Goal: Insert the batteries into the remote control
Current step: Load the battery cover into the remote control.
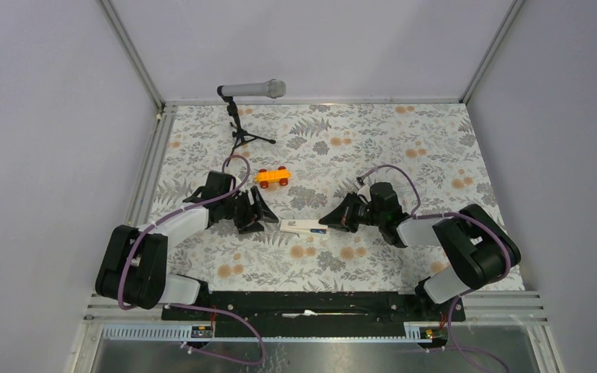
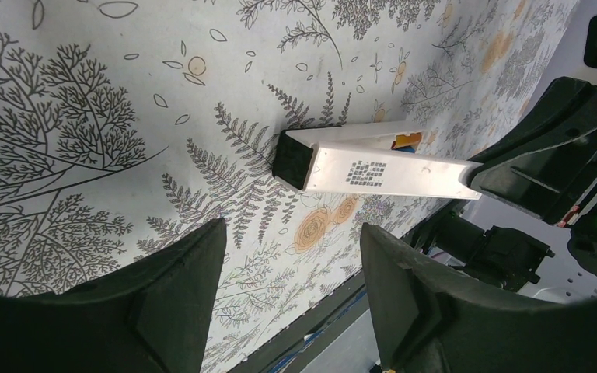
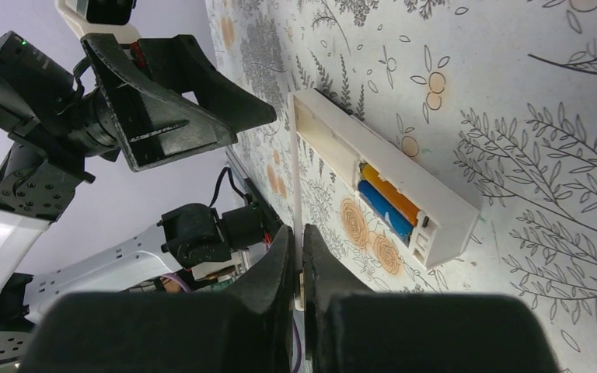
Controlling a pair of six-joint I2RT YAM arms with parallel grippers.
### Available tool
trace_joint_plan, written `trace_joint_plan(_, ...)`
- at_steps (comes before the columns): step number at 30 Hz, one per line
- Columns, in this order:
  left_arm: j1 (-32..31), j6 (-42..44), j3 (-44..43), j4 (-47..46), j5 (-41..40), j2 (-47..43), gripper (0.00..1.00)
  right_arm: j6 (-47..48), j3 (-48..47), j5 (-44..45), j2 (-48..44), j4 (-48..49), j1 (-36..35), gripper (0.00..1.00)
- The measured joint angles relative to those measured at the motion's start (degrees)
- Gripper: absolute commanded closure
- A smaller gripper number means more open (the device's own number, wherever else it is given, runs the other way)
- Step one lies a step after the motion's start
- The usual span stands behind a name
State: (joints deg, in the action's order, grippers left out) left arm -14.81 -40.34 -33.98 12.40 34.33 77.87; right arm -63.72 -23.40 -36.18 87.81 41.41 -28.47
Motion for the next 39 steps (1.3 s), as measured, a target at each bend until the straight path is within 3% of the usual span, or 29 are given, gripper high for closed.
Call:
trace_joint_plan(26,-2.47,0.33,-2.67,0.79,-0.44,3.32,0.36,8.22,-4.15,2.01,1.49,-12.83,0.42,1.00)
trace_joint_plan(39,-7.74,0.83,-8.83,3.21,-8.28,10.99,0.45,11.26,-6.36,2.73,2.05,-17.94,0.52,1.00)
